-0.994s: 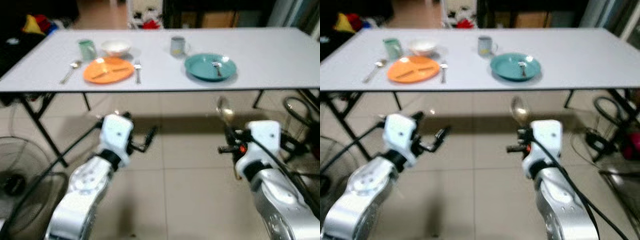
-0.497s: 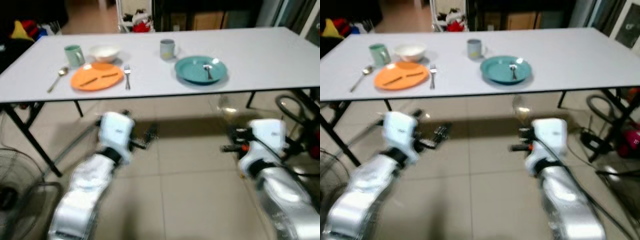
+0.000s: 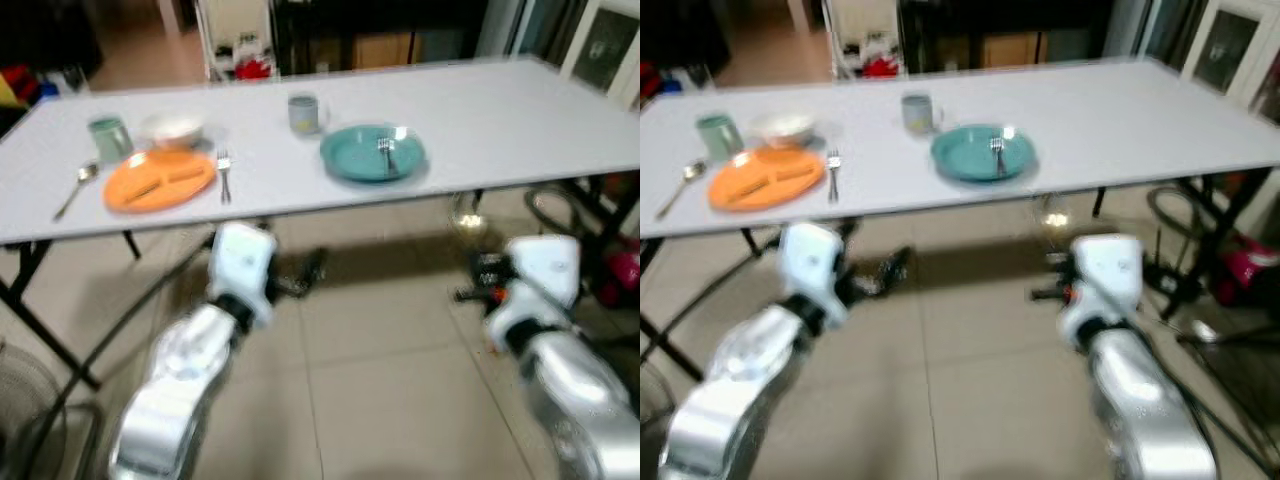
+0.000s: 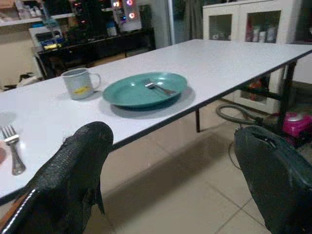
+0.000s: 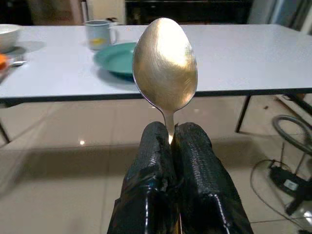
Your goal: Setting the table
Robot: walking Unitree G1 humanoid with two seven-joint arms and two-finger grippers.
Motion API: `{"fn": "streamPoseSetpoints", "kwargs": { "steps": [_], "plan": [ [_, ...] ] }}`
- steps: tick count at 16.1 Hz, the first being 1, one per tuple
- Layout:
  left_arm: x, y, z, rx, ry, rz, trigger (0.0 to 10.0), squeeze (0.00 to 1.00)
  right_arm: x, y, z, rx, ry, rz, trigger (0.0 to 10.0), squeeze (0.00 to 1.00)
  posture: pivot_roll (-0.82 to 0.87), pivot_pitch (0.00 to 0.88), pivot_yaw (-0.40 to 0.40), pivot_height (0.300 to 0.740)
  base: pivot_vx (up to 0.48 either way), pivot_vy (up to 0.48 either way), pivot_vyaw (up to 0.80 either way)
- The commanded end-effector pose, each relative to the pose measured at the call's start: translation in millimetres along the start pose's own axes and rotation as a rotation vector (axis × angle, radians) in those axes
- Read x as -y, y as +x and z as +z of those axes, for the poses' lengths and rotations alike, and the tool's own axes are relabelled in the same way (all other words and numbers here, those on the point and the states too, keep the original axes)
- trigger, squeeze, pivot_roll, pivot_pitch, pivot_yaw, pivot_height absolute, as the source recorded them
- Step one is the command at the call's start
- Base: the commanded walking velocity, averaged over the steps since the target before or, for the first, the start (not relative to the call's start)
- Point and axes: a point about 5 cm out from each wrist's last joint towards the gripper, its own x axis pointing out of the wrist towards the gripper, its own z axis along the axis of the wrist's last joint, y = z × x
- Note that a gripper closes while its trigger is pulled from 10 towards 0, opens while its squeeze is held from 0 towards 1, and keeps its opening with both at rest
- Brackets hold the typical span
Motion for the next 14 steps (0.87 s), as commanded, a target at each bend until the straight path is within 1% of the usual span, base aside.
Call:
{"fn": "streamPoseSetpoints", "kwargs": {
  "steps": [1, 14],
  "plan": [
    [-9.8, -4.2, -2.5, -0.019, 0.016, 0.038, 10.0, 0.0, -10.3, 2.0, 4.7, 0.019, 0.013, 0.049, 10.0, 0.0, 0.05, 0.0, 0.038, 0.74, 0.322, 0.0, 0.0],
    [-8.6, -3.5, -2.7, -0.017, 0.014, 0.032, 10.0, 0.0, -9.8, 3.1, 5.0, 0.018, 0.009, 0.049, 10.0, 0.0, 0.05, 0.0, 0.039, 0.74, 0.322, 0.0, 0.0]
  ]
}}
